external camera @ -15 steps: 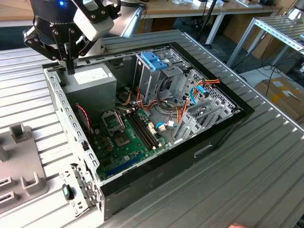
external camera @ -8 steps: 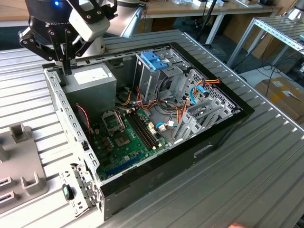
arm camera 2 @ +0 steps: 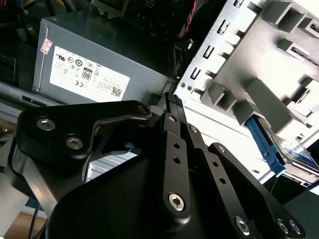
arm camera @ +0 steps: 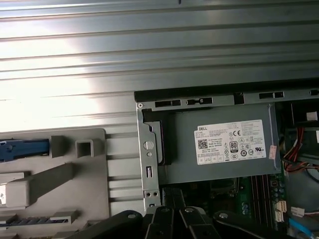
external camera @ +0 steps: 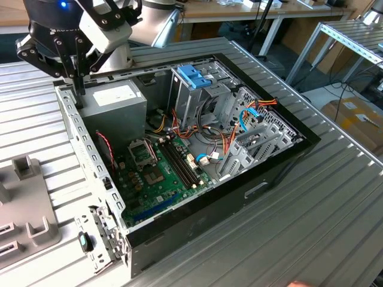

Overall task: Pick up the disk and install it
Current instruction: 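Reach for the disk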

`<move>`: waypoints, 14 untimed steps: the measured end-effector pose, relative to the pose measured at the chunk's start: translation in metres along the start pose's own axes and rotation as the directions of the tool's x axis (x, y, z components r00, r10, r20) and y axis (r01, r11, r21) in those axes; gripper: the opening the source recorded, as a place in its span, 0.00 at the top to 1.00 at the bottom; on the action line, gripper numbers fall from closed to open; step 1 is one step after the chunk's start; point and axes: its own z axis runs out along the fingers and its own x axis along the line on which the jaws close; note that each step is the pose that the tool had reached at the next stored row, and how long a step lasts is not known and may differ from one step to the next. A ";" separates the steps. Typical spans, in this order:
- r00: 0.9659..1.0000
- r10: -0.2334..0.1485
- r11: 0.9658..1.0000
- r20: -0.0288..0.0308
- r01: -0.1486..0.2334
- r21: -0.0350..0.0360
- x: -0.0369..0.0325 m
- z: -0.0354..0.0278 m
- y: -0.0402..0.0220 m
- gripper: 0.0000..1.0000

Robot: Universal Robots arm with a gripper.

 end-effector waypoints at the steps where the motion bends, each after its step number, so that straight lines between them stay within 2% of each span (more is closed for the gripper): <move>1: 1.000 0.000 1.000 0.000 0.000 0.000 0.0020 0.0000 -0.0002 0.89; 14: 1.000 0.000 1.000 0.000 0.000 0.000 0.0171 -0.0004 -0.0013 0.89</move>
